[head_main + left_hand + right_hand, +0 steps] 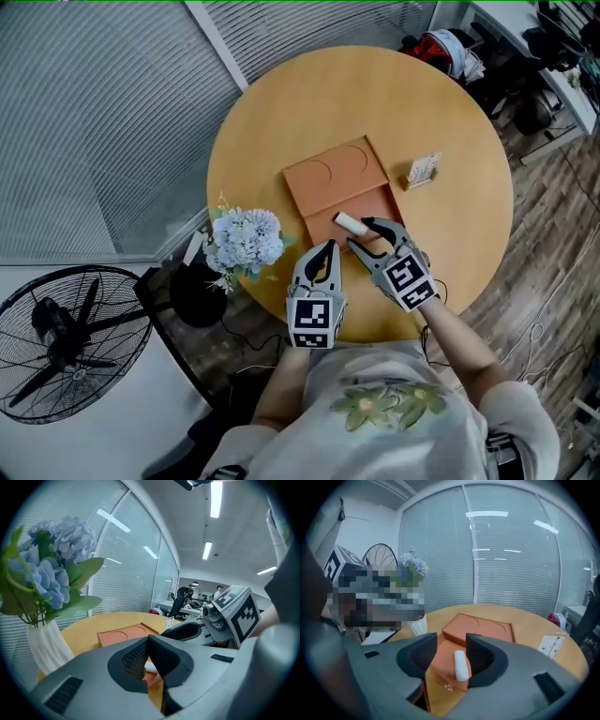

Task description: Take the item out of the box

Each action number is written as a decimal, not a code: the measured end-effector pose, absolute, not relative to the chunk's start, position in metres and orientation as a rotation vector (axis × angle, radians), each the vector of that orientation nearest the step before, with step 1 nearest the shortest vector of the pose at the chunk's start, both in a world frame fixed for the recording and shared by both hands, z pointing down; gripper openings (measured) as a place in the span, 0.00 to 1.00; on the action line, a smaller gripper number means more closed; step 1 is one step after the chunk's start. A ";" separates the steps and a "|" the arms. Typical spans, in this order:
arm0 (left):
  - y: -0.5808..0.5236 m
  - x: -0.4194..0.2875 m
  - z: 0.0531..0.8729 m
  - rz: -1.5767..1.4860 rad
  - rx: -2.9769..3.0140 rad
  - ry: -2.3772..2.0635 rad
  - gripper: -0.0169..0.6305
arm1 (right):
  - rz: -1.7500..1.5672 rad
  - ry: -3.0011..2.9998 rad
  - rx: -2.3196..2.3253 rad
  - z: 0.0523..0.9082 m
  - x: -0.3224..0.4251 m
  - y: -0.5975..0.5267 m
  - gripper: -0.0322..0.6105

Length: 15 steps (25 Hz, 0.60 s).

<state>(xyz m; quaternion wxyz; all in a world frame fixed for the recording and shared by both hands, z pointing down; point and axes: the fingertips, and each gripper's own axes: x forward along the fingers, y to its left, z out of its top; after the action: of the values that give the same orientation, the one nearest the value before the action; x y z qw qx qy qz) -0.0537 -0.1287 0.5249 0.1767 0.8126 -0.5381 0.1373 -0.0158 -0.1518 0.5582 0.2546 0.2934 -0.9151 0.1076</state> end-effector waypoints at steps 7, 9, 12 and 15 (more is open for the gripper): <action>-0.140 -0.062 0.539 0.396 2.274 -1.534 0.03 | 0.315 -2.429 0.726 0.586 -0.024 -0.164 0.37; -0.143 -0.062 0.540 0.398 2.273 -1.534 0.03 | 0.311 -2.405 0.707 0.594 -0.024 -0.168 0.37; -0.146 -0.062 0.544 0.403 2.272 -1.527 0.03 | 0.308 -2.371 0.678 0.608 -0.025 -0.170 0.37; -0.147 -0.061 0.548 0.406 2.268 -1.516 0.03 | 0.305 -2.333 0.646 0.622 -0.025 -0.172 0.37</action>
<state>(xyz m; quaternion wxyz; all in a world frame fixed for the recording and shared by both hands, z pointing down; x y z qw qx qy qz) -0.0613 -0.1471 0.5476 0.1904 0.8074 -0.5395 0.1446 -0.0254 -0.1722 0.6220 0.3436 0.2486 -0.8980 0.1175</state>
